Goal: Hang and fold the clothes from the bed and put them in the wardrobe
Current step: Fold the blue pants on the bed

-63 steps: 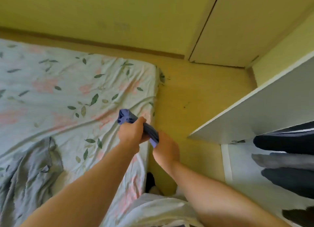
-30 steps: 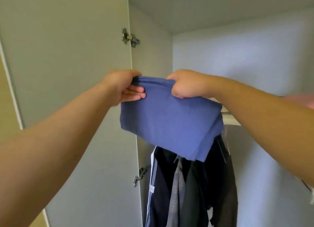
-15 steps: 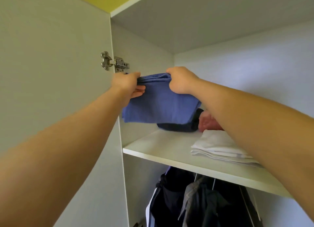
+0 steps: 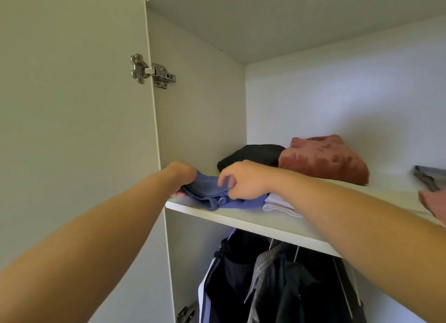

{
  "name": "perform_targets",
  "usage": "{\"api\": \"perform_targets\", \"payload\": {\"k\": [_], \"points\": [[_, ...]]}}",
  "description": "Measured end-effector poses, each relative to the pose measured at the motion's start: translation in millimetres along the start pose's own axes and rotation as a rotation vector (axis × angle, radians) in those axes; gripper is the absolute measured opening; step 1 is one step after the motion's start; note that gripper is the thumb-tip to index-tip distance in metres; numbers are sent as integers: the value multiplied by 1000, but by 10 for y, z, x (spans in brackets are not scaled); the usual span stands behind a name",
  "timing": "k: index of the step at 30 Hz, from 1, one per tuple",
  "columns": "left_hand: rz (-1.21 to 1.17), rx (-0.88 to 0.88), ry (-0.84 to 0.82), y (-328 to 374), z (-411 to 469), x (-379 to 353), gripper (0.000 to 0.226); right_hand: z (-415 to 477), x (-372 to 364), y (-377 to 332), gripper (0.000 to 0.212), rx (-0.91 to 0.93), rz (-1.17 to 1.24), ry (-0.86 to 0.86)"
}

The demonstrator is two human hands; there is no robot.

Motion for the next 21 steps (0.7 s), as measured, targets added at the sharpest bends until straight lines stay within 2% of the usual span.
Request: {"api": "perform_targets", "payload": {"k": [2,4,6,9,11,14,16,19,21], "points": [[61,-57,18,129,-42,54,15,3,138,92,21,-69,188,134],[89,-119,35,242,-70,88,8,19,203,237,23,-143,245,252],[149,-128,35,279,-68,121,11,47,172,391,31,-195,144,242],[532,-33,71,252,-65,140,11,115,6,538,27,-236,30,118],[756,-52,210,267,-70,123,12,179,-38,560,26,-239,29,74],[753,-314,523,357,5,-5,11,268,-61,517,32,-198,-4,-6],[745,-397,446,396,91,-212,25,287,-106,490,38,-183,-55,-134],[833,-274,193,412,325,-581,48,297,-196,514,50,-236,-143,-343],[846,-231,108,424,488,-719,54,314,-209,553,51,-284,-152,-368]]}}
Point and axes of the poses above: each hand's wrist, its own z-axis towards the middle knuckle, its own x-axis out of the back of the hand, y = z × x, the point moved 1 cm from there along z, towards the middle knuckle, and after that the axes turned 14 degrees about x, right-handed, at the moved point
